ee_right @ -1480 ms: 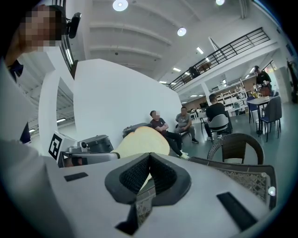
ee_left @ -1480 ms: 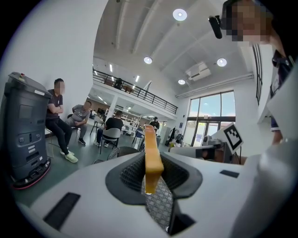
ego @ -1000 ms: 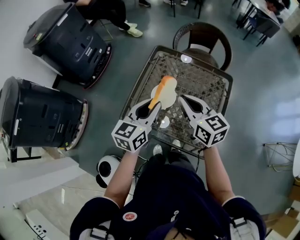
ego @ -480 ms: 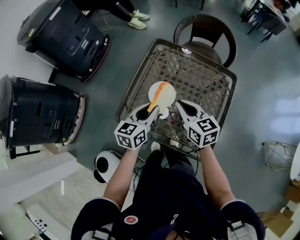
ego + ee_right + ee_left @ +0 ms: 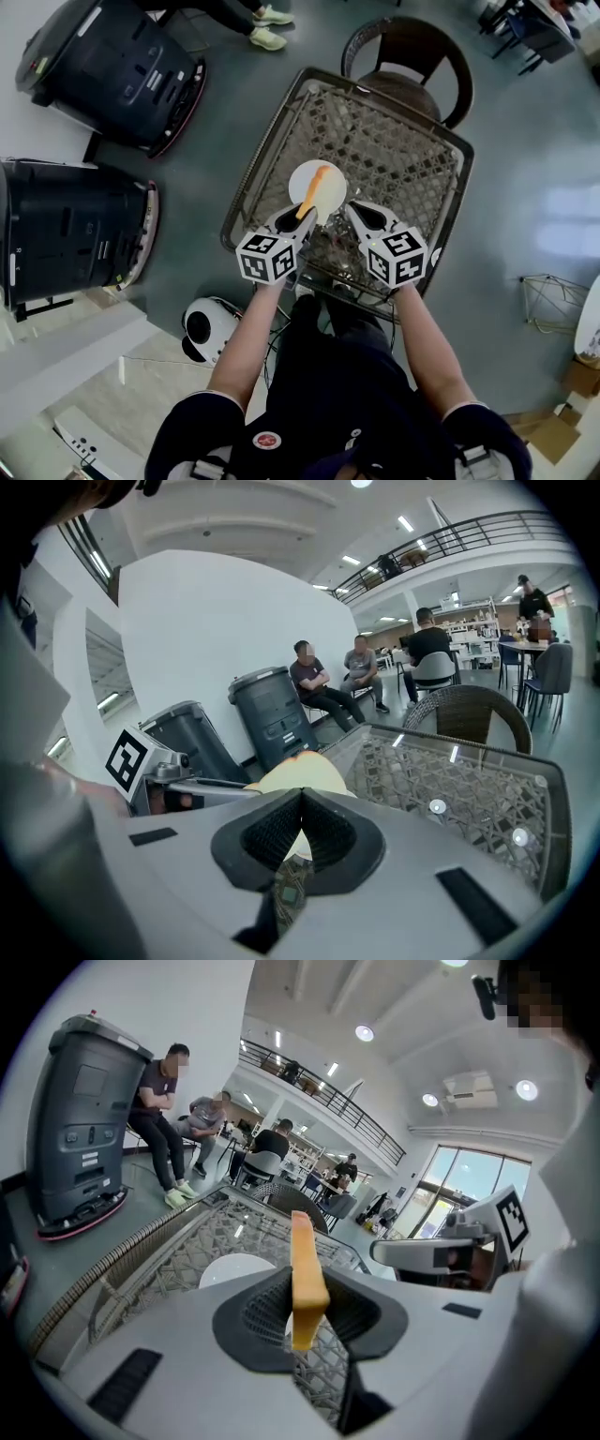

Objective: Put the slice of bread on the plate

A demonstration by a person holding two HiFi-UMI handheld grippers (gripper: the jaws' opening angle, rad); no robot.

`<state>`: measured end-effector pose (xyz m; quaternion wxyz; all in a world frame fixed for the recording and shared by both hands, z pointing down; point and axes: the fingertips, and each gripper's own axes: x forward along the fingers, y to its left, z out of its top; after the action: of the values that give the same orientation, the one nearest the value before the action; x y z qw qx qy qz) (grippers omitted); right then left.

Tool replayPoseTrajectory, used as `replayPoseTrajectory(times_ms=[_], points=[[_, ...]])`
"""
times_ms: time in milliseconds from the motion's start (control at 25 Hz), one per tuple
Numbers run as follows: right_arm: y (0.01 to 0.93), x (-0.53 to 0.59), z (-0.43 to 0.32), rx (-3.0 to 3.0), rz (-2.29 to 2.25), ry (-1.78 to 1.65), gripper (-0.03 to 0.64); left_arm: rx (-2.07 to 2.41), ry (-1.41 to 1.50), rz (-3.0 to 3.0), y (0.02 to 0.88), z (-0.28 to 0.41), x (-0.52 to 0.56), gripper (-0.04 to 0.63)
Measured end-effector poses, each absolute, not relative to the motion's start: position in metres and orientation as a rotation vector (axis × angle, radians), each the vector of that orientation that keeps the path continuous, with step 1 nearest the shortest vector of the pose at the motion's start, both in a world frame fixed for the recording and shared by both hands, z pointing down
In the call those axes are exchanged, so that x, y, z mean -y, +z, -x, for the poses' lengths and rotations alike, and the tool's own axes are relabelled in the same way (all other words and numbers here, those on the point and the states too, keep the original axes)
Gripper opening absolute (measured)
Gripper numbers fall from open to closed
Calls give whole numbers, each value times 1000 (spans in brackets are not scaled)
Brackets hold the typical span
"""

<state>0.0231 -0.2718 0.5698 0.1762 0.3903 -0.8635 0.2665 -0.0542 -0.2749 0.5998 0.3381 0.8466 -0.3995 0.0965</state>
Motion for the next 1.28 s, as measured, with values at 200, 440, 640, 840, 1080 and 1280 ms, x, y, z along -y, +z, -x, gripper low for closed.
replayPoseTrajectory(times_ms=[200,440,640,840,1080,1280], points=[[583,281,-21,2415,-1101,758,8,1029,266,-2168,624,51,288,91],[593,286,-20,2392,-1098,776,8,1001,248,-2116,644,47,299,92],[597,287,-19,2385,-1093,780,8,980,210,-2065,654,49,302,92],[595,292,-17,2387,-1097,780,8,973,205,-2024,660,53,307,92],[596,292,-10,2391,-1090,783,8,1026,286,-1987,672,64,307,94],[594,292,-5,2393,-1087,785,8,1086,346,-1978,676,72,306,110]])
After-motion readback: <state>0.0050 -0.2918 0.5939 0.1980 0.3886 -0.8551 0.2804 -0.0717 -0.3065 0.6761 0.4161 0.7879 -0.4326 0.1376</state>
